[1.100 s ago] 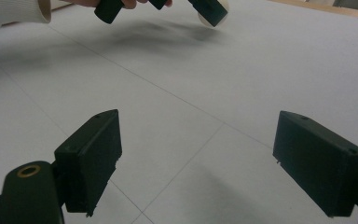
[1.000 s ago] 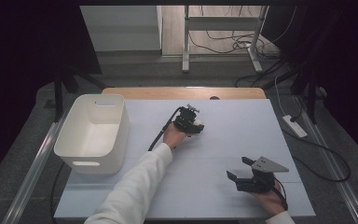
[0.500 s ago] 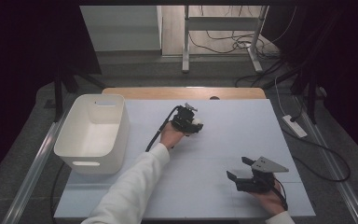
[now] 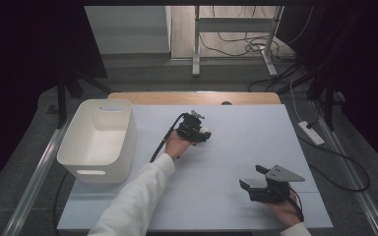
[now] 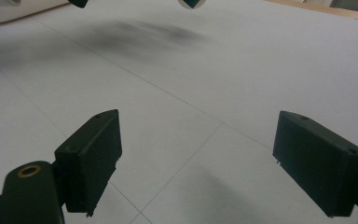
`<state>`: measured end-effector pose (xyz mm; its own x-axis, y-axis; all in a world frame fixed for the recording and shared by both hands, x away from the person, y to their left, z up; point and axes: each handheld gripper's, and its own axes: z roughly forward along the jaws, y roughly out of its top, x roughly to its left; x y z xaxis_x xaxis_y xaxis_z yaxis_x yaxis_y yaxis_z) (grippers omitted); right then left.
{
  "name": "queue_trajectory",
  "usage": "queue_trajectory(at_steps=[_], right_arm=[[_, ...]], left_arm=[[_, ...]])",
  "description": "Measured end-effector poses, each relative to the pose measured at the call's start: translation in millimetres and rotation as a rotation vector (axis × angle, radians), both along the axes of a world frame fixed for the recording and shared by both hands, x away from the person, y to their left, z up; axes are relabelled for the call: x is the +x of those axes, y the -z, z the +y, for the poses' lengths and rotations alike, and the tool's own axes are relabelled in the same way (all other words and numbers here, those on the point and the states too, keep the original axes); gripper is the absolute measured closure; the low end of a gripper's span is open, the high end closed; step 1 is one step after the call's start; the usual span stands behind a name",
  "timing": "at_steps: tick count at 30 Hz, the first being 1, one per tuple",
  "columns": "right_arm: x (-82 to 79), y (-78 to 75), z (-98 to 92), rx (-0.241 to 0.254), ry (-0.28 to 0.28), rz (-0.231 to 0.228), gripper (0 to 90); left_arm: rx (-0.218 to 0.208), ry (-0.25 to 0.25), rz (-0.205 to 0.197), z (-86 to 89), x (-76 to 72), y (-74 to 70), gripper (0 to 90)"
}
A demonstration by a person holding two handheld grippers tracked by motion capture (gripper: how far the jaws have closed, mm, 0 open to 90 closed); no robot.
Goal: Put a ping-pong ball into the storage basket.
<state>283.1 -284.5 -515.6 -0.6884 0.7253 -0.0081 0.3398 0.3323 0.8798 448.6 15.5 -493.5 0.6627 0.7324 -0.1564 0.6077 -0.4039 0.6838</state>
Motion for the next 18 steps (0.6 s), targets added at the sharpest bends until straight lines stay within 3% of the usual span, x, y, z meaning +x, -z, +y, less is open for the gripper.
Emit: queue_trajectory(at_steps=[18], right_arm=[[-0.1,0.4,0.8,-0.006,0.000,-0.002,15.6]], left_arm=[[-0.022,0.016,-0.026,13.2,-18.2,-7.1,50.4]])
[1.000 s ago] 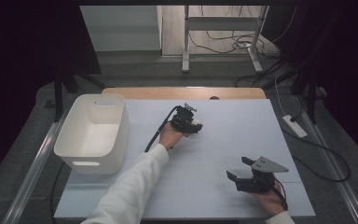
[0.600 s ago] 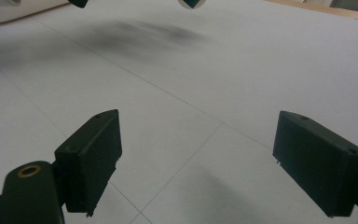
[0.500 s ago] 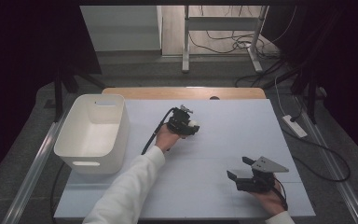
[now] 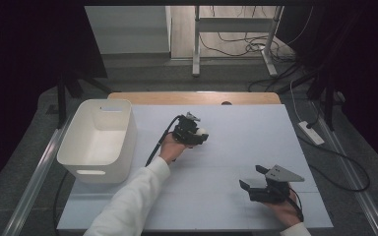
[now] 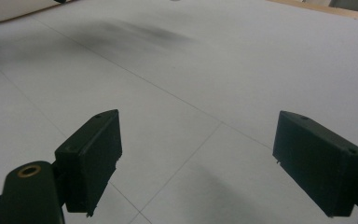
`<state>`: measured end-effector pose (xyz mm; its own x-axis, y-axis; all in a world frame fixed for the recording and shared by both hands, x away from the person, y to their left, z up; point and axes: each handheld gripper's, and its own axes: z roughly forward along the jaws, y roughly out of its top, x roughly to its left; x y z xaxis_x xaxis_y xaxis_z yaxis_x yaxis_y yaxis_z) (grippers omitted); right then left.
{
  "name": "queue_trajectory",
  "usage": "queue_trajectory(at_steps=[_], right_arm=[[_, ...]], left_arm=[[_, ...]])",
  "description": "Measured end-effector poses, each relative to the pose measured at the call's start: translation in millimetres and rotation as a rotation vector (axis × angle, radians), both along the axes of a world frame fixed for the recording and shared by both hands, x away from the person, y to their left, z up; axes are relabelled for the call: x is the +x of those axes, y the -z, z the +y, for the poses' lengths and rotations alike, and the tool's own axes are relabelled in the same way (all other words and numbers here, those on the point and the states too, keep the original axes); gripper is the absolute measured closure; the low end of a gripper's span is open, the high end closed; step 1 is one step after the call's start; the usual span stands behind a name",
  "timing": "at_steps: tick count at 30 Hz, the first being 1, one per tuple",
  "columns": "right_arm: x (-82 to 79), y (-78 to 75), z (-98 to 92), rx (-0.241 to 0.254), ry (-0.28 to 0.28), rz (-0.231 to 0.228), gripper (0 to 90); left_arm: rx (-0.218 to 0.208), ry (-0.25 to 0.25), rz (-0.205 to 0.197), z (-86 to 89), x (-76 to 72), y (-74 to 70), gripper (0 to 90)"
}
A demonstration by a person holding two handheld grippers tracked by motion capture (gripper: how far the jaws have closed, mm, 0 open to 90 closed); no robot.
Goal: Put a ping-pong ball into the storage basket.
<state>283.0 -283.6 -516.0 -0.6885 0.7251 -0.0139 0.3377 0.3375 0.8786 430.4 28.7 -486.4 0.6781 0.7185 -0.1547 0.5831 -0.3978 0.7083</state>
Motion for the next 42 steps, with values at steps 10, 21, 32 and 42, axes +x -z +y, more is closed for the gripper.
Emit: queue_trajectory(at_steps=[10,21,32,42], right_arm=[[0.0,-0.3,-0.6,0.001,0.002,-0.001,15.7],[0.2,0.0,-0.1,-0.003,0.001,-0.002,15.7],[0.2,0.2,-0.2,-0.005,0.003,0.000,15.7],[0.4,0.4,-0.1,-0.005,0.001,0.000,15.8]], left_arm=[[-0.027,0.006,-0.019,7.0,-12.8,-7.3,50.4],[-0.042,0.031,-0.042,8.1,-24.9,-15.7,50.4],[-0.051,0.048,-0.059,10.0,-35.8,-22.0,50.4],[-0.069,0.053,-0.075,14.9,-45.9,-28.0,50.4]])
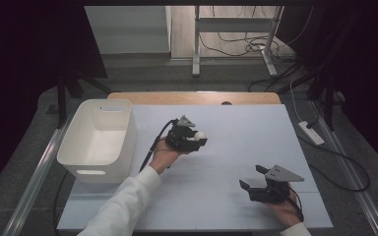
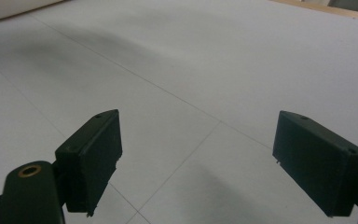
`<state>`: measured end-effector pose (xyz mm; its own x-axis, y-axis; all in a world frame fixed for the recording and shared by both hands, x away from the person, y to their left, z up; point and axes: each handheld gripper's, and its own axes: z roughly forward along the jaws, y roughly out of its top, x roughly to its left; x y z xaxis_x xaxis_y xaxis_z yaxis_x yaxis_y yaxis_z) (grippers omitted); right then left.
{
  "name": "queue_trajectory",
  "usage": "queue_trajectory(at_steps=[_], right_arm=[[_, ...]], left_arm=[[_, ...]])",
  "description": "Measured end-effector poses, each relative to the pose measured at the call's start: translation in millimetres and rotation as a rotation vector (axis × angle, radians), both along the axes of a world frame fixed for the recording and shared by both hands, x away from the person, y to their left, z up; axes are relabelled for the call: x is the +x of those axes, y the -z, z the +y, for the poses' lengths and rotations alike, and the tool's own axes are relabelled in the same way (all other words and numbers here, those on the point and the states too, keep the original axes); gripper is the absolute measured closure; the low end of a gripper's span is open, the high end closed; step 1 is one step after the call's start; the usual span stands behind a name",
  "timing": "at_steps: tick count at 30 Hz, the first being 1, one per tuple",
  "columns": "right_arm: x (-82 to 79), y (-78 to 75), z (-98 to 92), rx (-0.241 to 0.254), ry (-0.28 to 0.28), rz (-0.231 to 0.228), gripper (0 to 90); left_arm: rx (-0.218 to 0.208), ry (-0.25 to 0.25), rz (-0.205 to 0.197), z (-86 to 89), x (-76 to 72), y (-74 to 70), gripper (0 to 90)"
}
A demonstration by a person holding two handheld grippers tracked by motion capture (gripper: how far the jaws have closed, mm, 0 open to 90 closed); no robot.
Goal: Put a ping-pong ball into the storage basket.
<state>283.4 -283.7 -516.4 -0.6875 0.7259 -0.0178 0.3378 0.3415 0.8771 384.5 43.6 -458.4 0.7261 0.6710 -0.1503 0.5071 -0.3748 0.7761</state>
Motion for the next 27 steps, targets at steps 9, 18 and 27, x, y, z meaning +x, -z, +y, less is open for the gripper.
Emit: queue_trajectory(at_steps=[9,18,27], right_arm=[[-0.2,0.0,0.2,-0.002,0.001,0.000,15.8],[-0.3,0.1,0.2,-0.004,0.002,-0.001,15.8],[-0.4,0.3,0.4,-0.006,0.004,-0.001,15.8]], left_arm=[[-0.009,0.008,-0.010,2.7,-7.3,-3.9,50.4],[-0.013,0.014,-0.024,6.9,-13.7,-8.4,50.4],[-0.014,0.015,-0.038,13.4,-21.5,-13.3,50.4]])
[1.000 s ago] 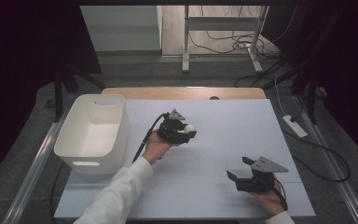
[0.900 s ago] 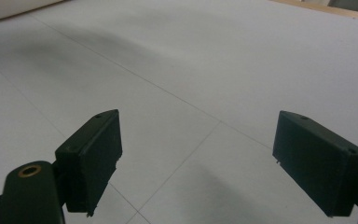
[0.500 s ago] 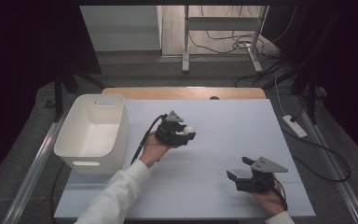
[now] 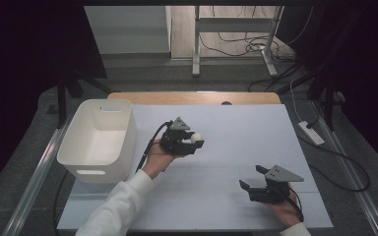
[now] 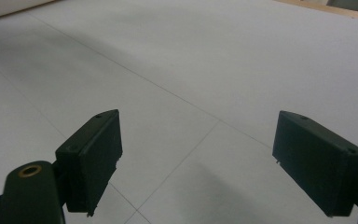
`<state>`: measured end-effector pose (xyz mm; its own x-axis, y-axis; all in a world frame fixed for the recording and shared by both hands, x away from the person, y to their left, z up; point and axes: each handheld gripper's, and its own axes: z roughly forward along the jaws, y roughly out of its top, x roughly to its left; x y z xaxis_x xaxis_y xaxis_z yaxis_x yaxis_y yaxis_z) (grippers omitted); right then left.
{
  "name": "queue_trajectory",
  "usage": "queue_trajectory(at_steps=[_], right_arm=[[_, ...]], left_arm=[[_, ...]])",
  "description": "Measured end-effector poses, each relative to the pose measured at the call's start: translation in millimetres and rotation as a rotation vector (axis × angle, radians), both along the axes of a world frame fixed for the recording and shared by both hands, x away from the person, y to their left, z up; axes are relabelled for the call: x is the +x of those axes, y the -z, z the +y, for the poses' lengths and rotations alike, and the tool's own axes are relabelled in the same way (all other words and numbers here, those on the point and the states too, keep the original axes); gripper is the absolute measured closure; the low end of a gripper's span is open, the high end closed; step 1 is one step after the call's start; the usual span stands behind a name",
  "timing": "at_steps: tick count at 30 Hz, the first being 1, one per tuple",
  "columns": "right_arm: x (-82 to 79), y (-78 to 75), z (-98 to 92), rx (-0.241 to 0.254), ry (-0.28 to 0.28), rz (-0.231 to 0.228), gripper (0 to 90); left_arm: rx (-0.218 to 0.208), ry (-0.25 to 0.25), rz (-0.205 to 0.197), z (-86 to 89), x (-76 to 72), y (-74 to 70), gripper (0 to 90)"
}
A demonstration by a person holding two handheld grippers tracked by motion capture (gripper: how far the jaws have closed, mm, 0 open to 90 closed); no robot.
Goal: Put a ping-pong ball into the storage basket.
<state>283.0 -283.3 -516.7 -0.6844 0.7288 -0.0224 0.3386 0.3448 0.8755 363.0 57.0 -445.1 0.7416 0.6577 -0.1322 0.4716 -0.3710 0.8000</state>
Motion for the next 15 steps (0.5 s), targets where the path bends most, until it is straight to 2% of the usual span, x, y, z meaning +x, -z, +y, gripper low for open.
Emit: queue_trajectory(at_steps=[15], right_arm=[[-0.5,0.0,0.1,-0.006,0.003,-0.001,15.9]], left_arm=[[-0.032,0.005,-0.016,7.0,-9.4,-8.7,50.4]])
